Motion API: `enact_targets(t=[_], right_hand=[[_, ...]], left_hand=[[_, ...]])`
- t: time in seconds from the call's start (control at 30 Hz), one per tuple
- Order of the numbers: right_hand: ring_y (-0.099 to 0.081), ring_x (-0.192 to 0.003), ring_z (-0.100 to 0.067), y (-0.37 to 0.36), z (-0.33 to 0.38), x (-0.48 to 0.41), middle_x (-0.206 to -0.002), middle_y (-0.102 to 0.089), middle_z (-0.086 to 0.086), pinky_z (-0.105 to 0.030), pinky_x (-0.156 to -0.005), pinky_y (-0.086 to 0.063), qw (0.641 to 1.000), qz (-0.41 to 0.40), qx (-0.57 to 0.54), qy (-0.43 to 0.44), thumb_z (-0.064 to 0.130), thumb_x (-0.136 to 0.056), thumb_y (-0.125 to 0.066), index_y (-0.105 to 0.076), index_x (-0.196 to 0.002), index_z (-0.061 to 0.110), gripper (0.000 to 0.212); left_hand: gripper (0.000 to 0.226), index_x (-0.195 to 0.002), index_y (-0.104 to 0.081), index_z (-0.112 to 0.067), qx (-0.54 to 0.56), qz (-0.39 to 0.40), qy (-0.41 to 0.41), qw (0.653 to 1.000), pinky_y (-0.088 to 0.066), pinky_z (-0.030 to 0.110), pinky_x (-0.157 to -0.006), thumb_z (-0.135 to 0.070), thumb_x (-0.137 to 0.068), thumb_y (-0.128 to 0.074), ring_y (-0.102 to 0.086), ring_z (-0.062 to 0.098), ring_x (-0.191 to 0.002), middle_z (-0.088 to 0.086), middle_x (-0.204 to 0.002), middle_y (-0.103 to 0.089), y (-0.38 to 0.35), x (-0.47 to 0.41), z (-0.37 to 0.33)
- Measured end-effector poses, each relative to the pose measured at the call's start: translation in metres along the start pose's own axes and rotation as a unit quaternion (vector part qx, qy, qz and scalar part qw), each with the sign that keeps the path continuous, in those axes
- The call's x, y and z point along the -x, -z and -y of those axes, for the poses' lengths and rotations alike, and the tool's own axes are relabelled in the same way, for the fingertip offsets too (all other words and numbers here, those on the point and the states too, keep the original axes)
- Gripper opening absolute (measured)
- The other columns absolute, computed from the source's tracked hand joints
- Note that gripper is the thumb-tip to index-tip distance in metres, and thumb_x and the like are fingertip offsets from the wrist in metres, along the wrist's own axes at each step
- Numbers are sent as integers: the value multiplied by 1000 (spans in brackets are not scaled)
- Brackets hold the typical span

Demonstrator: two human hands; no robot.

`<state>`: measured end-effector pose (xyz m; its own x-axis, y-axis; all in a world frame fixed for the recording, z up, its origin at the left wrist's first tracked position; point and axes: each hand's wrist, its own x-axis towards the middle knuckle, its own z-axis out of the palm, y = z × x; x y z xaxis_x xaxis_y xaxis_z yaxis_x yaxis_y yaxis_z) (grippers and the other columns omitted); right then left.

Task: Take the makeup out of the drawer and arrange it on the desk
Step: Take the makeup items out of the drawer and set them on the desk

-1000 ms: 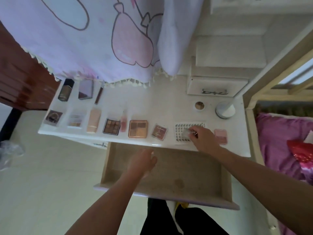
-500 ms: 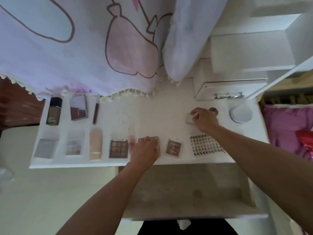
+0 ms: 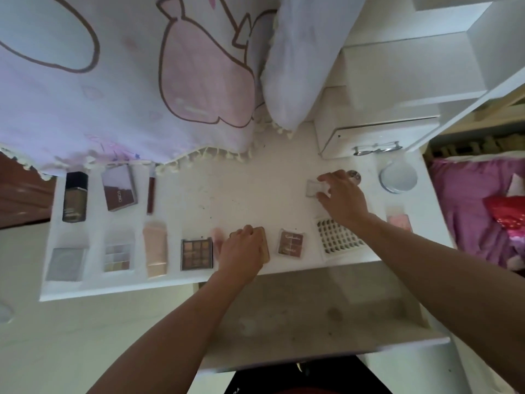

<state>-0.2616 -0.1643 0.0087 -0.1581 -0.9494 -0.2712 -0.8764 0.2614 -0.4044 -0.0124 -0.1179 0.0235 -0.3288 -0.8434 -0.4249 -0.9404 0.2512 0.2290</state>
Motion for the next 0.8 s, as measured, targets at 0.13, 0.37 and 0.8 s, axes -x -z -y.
enact_targets(t=[0.13, 0.37, 0.8], right_hand=[[-64, -89, -19, -1, -3, 59, -118, -58, -1, -34, -81, -50, 997, -36, -52, 37, 26, -92, -63, -63, -121, 18, 30], [-63, -69, -13, -36, -71, 182, -72, -64, 8, -36, -70, -54, 972, 31, -200, -118, 40, -90, -61, -60, -76, 27, 19], [-67, -63, -31, -83, -159, 304, -80, -70, -23, -30, -53, -53, 743, 151, -408, -508, 43, -90, -65, -59, -91, -1, 44]], left_hand=[[19, -111, -56, -19, 32, -35, -6, 999, -43, 38, -91, -23, -95, -46, -57, 14, -100, -6, -117, -55, -12, 31, -10], [5, -87, -61, -23, 216, -1, 198, 956, -47, 30, -67, -26, -84, -61, -60, 19, -81, -2, -82, -63, -81, 115, -29], [36, -85, -55, 4, 609, 4, 576, 546, -59, 40, -64, -29, -87, -69, -63, 33, -63, 24, -81, -63, -187, 194, -45]])
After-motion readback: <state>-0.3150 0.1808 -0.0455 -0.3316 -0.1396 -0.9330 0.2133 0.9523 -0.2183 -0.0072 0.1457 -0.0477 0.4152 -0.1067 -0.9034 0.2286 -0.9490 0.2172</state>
